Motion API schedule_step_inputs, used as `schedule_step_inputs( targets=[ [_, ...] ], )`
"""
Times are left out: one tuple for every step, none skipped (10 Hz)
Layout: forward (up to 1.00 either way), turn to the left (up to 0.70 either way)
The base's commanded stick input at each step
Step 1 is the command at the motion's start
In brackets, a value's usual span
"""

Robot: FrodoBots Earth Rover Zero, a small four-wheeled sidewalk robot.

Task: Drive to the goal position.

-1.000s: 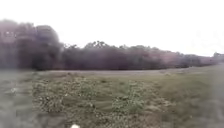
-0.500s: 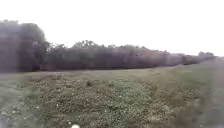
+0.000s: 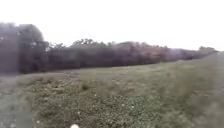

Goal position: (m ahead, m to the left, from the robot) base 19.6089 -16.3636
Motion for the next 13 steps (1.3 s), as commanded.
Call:
schedule_step_inputs(
  targets=[
    [0.85, 0.00],
    [0.85, 0.00],
    [0.85, 0.00],
    [0.85, 0.00],
    [0.85, 0.00],
    [0.85, 0.00],
    [0.85, 0.00],
    [0.85, 0.00],
    [0.85, 0.00],
    [0.85, 0.00],
    [0.85, 0.00],
    [0.85, 0.00],
    [0.85, 0.00]
  ],
)
